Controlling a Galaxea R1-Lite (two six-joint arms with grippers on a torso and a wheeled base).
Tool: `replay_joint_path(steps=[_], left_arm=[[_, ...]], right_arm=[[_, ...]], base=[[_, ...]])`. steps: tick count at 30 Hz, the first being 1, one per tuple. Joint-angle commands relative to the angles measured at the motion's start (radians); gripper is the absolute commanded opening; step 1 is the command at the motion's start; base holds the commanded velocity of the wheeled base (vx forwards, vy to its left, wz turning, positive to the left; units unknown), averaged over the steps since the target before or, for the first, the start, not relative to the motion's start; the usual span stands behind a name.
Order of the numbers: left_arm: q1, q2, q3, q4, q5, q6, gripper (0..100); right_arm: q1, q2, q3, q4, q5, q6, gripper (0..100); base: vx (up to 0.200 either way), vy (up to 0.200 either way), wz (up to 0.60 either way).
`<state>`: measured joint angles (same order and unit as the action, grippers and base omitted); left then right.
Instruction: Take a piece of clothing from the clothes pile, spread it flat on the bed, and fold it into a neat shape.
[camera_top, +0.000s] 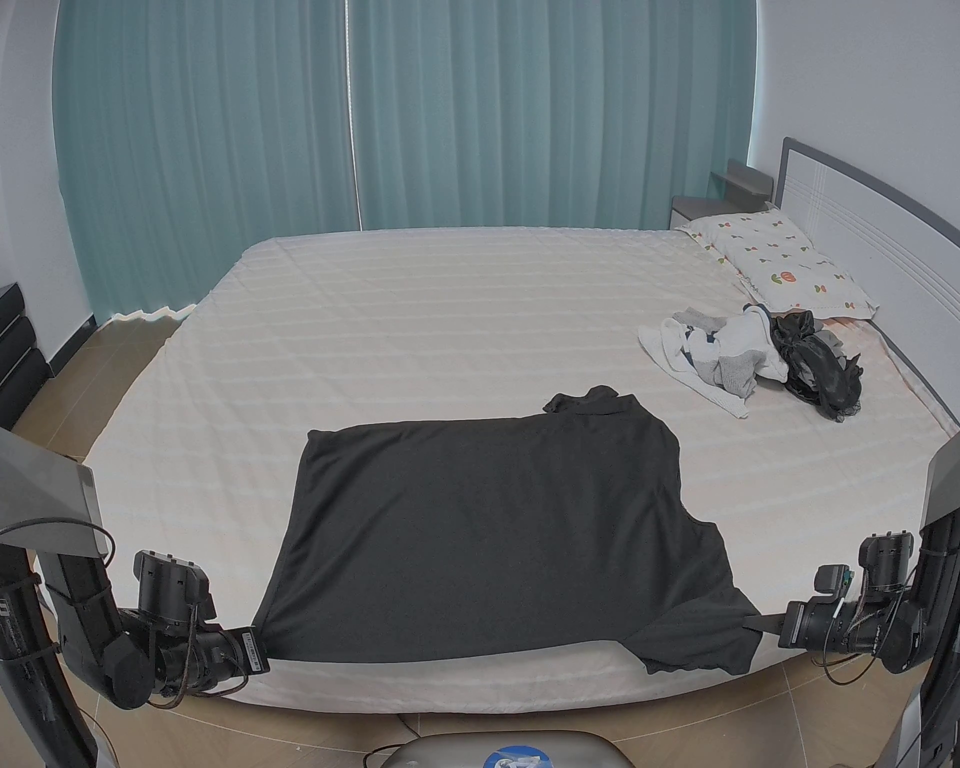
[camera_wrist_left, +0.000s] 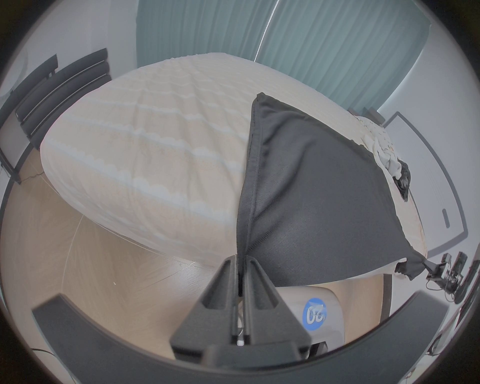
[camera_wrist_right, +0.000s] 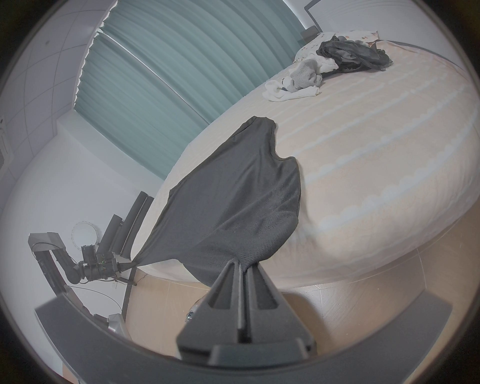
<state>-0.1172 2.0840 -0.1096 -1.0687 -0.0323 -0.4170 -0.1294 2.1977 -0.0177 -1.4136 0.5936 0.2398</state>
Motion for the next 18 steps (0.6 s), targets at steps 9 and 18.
replay_joint_path(steps=[9,18], left_arm=[[-0.013,-0.036,0.097,0.003,0.002,0.107,0],[-0.013,-0.079,0.094,0.075,0.003,0.132,0]], right_arm=[[-0.093,-0.096,0.018,0.199,0.057,-0.169,0],[-0.099,-0.095,0.013,0.24,0.06,-0.244,0]], base=[[0.0,0.0,0.0],[0.0,0.0,0.0]])
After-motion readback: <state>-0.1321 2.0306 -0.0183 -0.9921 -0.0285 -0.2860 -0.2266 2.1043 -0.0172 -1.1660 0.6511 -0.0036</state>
